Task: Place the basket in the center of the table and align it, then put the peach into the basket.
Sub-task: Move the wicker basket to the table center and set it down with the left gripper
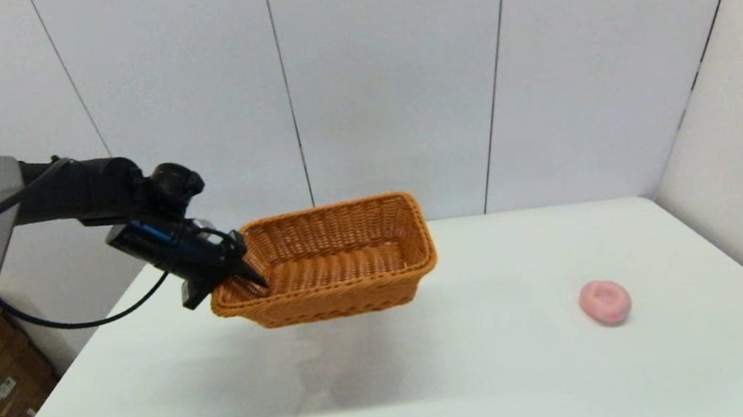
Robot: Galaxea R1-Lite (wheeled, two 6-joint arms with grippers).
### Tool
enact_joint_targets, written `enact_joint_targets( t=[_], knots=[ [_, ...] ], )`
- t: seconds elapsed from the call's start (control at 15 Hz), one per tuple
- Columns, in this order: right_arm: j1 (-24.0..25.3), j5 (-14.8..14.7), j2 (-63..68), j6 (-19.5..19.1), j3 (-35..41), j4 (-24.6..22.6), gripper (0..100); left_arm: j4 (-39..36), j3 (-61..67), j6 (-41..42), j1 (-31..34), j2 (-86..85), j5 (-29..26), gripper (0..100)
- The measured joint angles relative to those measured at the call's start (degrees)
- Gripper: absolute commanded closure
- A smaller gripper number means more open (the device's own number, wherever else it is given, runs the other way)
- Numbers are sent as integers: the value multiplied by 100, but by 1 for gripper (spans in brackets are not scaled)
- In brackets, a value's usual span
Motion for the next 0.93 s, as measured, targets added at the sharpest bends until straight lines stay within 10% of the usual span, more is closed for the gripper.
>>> enact_joint_targets(
  t=[0.4,0.93],
  knots=[
    [1,-4,0,2,0,2,0,444,-937,-485,-1217,664,584,100],
    [0,5,0,2,-5,11,0,315,-990,-733,-1304,1226,1069,100]
  ],
)
